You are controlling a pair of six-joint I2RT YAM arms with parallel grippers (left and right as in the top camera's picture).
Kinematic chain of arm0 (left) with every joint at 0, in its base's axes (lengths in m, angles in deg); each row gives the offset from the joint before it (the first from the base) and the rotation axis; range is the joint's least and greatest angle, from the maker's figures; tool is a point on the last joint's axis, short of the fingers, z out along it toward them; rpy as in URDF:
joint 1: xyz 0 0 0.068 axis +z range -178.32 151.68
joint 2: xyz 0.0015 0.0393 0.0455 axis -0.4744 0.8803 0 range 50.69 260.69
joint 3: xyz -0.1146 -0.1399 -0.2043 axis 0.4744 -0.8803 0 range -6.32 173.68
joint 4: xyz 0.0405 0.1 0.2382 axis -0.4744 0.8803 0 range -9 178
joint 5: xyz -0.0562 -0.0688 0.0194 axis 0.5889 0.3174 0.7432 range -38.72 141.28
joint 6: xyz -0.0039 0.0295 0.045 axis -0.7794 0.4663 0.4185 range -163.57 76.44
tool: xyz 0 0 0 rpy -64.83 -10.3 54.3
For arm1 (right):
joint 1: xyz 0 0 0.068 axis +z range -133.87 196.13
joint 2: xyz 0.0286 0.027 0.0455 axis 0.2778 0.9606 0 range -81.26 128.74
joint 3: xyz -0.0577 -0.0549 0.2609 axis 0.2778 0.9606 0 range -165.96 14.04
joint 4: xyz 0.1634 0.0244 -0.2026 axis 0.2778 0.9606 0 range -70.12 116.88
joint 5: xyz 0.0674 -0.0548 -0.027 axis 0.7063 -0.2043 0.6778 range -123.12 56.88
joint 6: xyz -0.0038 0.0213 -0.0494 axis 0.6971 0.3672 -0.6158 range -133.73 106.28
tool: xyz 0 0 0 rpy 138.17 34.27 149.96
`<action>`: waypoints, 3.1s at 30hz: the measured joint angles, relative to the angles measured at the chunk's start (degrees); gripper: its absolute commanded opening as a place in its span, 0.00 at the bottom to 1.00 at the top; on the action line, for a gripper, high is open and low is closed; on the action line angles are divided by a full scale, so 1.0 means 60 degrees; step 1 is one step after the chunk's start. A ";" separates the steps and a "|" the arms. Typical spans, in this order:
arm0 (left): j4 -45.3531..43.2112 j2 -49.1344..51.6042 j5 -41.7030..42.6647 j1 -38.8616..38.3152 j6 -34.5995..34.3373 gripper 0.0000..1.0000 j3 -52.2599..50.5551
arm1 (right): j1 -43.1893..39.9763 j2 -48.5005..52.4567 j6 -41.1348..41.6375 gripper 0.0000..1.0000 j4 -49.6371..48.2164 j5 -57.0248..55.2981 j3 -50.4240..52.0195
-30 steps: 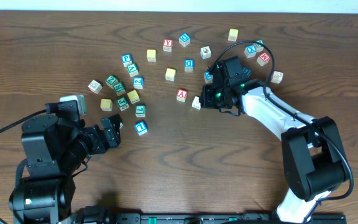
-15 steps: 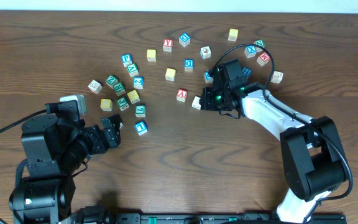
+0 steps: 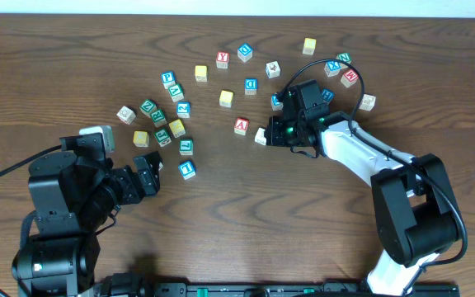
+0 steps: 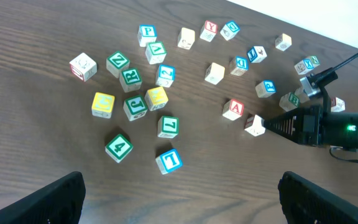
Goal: Spell out AI2
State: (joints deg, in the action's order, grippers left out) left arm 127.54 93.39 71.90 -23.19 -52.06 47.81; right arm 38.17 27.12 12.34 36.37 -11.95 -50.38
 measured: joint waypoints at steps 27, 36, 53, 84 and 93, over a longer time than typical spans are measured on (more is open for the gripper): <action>-0.0004 0.0000 0.0000 0.0000 0.0004 0.98 0.0000 | -0.0539 0.0306 0.0113 0.01 0.1031 0.0044 0.0022; 0.0000 0.0000 0.0000 0.0000 0.0004 0.98 0.0000 | -0.0546 0.0310 0.0102 0.01 0.1031 0.0004 0.0036; 0.0000 0.0000 0.0000 0.0000 0.0004 0.98 0.0000 | -0.0178 0.0211 0.0579 0.01 0.0816 -0.0648 -0.0368; 0.0000 0.0000 0.0000 0.0000 0.0004 0.98 0.0000 | 0.0510 0.0284 0.0911 0.01 0.0058 -0.1814 -0.0368; 0.0000 0.0000 0.0000 0.0000 0.0000 0.98 0.0000 | 0.0510 0.0288 0.0918 0.01 0.0696 -0.1501 -0.0379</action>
State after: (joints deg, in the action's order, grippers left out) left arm 127.54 93.39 71.90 -23.19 -52.06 47.81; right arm 41.23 28.85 17.85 40.55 -20.96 -52.65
